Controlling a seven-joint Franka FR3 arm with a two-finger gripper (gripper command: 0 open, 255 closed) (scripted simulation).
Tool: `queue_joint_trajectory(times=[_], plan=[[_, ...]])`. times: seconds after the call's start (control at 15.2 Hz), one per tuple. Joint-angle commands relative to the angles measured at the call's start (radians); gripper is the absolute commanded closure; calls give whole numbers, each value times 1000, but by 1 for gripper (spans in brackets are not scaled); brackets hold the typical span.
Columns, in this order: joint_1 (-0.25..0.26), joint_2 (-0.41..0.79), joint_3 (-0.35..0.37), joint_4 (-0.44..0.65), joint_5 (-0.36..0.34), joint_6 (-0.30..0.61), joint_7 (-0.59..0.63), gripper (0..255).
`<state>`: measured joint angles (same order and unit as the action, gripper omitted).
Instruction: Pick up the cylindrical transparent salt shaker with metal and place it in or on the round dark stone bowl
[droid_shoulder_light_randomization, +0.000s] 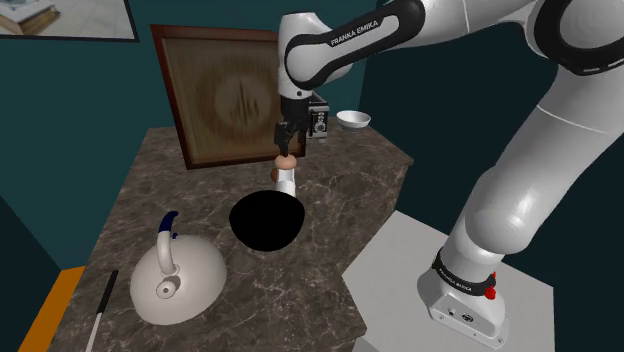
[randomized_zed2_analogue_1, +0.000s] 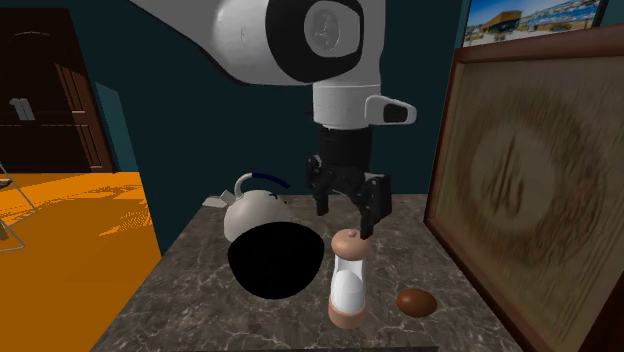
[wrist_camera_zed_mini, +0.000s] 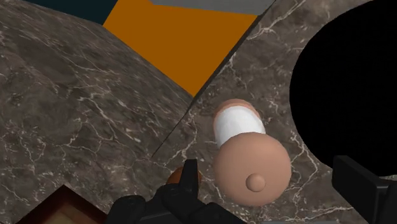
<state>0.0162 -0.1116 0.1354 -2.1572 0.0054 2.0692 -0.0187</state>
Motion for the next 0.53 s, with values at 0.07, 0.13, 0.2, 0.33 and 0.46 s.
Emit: queue_joint_trajectory(times=[0.07, 0.13, 0.2, 0.33, 0.46], plan=[[2, 111, 5, 88, -21, 46, 2, 0], [3, 122, 6, 98, -24, 50, 3, 0], [3, 128, 6, 91, -25, 63, 3, 0], [3, 139, 6, 77, -27, 89, 5, 0], [3, 152, 6, 64, -29, 114, 7, 0]])
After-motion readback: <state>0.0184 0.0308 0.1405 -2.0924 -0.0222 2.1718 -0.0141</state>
